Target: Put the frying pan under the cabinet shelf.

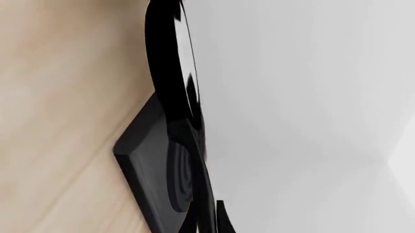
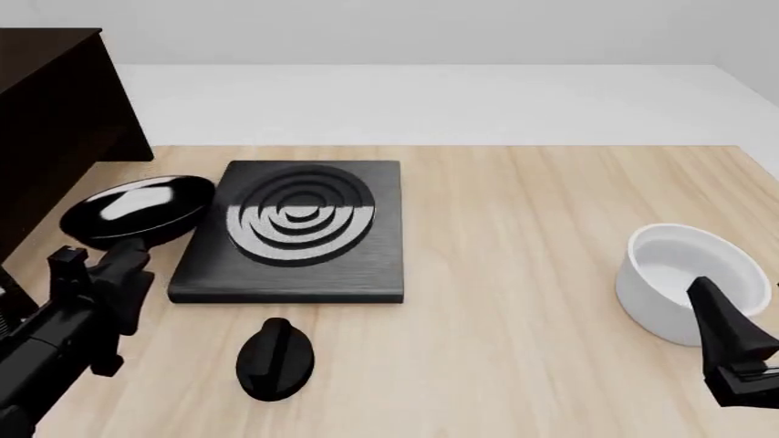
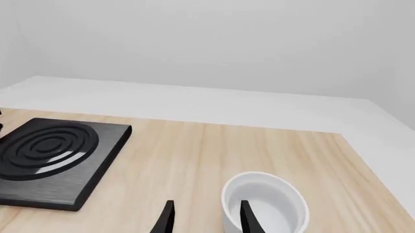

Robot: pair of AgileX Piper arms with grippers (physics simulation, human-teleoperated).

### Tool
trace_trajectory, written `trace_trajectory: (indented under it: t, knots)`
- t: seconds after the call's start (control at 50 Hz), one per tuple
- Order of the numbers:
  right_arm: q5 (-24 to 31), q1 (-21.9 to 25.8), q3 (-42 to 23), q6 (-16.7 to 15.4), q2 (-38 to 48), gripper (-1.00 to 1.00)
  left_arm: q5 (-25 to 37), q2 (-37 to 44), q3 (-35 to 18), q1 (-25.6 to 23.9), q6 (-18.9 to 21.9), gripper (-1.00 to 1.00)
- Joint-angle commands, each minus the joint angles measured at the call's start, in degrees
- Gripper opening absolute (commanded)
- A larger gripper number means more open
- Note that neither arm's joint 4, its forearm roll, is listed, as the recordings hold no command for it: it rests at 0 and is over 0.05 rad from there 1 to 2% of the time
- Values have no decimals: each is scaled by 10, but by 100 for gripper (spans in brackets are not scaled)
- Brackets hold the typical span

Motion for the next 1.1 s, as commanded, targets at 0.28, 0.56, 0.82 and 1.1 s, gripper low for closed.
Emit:
trace_trajectory:
  t: [0.28,0.56,0.82,1.1]
  knots:
    - [0,-1,0,-1,-1,100,-67,76,0,53,-19,-100]
    - [-4,-1,0,-2,6,100,-64,79,0,76,-12,-100]
    - [-7,0,0,-6,11,100,-117,137,0,85,-18,-100]
    - [0,-2,0,-5,3,100,-143,178,0,119,-25,-100]
